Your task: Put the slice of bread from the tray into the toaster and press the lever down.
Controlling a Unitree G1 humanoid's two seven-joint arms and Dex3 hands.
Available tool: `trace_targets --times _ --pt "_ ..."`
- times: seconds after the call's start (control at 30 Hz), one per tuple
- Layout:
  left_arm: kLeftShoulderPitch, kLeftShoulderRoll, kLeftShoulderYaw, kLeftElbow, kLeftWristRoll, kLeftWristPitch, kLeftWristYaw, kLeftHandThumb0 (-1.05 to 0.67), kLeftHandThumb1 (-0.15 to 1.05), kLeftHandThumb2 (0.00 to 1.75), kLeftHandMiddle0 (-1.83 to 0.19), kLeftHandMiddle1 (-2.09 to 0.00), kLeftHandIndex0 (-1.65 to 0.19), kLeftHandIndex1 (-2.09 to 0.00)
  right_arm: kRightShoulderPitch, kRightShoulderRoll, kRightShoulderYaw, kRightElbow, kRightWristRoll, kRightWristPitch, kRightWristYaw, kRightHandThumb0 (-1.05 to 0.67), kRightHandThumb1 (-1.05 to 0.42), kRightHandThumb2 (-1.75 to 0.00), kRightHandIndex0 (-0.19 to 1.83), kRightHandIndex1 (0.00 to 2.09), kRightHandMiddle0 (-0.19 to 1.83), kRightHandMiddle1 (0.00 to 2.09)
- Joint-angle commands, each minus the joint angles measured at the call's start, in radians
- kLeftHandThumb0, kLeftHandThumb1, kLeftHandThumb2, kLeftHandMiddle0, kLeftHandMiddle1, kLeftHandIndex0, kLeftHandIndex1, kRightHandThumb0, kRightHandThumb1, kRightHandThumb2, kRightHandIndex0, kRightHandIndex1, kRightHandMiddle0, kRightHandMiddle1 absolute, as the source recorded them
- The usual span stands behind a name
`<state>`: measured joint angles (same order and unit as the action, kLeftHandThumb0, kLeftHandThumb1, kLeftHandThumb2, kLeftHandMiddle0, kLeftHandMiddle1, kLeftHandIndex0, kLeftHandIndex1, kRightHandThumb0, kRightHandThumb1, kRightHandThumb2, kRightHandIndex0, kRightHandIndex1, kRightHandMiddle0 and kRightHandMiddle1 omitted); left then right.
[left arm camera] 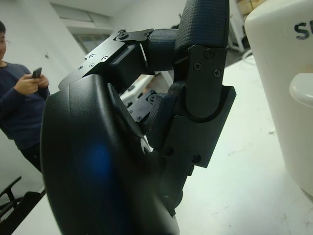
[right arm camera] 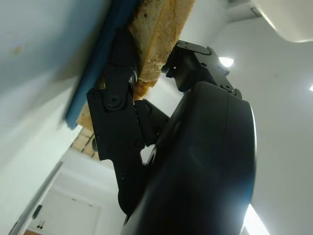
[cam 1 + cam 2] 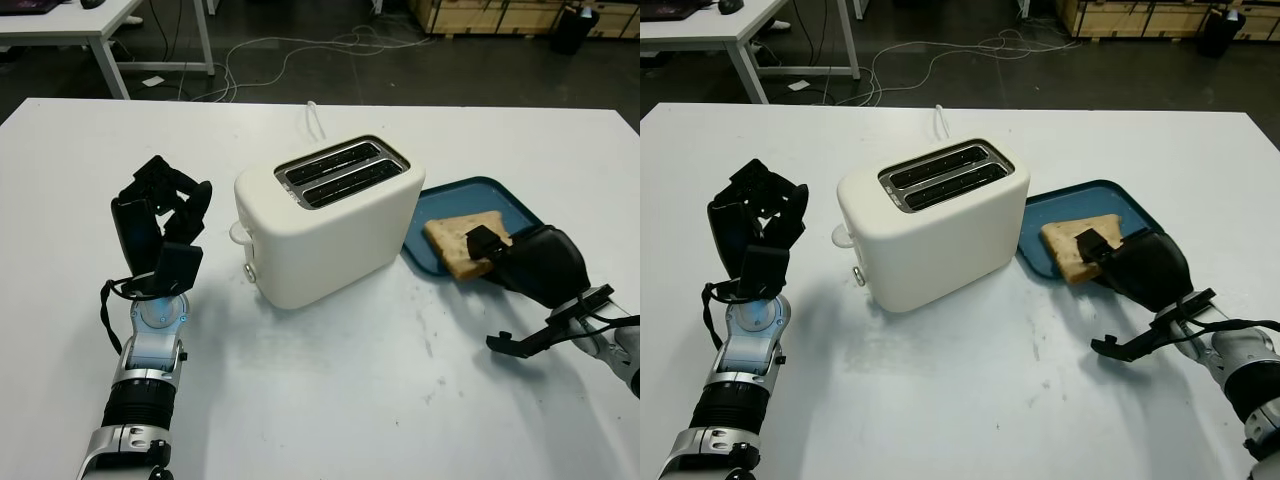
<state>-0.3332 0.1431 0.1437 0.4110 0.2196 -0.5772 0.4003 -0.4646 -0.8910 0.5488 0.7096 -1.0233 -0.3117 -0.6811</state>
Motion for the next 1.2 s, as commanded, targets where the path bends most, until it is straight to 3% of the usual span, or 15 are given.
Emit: trace_targets --times 0.0,0.4,0.57,0.7,0.9,1.17 --pt "0.006 0.003 -0.001 -0.001 0.011 -0.017 0.01 -0.96 0.92 0.33 -1.1 -1.68 -0.89 -1.5 0.012 -0.027 -0.036 -0.048 0.04 -0.023 0.055 -0.45 -0.92 -0.66 1.06 1.75 0.31 1.75" --pt "0.008 -0.002 0.0 -0.008 0.015 -0.008 0.013 -0.96 0.92 0.33 -1.1 -1.69 -0.89 -1.51 0.034 -0.067 -0.206 -0.223 0.168 -0.06 0.353 -0.48 -0.92 -0.74 1.05 1.75 0.33 1.75" --pt "0.004 0.0 0.0 0.001 0.007 -0.019 0.006 -0.95 0.92 0.33 -1.1 -1.67 -0.89 -1.5 -0.007 -0.088 -0.313 -0.248 0.309 -0.124 0.499 -0.51 -0.92 -0.72 0.87 1.75 0.31 1.75" --pt "0.001 -0.002 -0.001 0.0 0.01 -0.014 0.009 -0.96 0.92 0.32 -1.11 -1.67 -0.9 -1.5 -0.132 -0.092 -0.386 -0.173 0.443 -0.218 0.605 -0.45 -0.92 -0.59 0.71 1.75 0.27 1.75" --pt "-0.003 -0.005 -0.001 0.004 -0.002 -0.022 -0.002 -0.96 0.92 0.32 -1.1 -1.66 -0.9 -1.5 -0.397 -0.049 -0.427 -0.023 0.597 -0.264 0.819 -0.49 -0.92 -0.44 0.68 1.75 0.47 1.7" --pt "0.002 0.0 0.001 -0.002 0.007 -0.017 0.004 -0.96 0.92 0.32 -1.1 -1.66 -0.9 -1.5 -0.75 0.073 -0.444 0.148 0.734 -0.254 1.044 -0.57 -0.92 -0.37 0.84 1.75 0.62 1.75"
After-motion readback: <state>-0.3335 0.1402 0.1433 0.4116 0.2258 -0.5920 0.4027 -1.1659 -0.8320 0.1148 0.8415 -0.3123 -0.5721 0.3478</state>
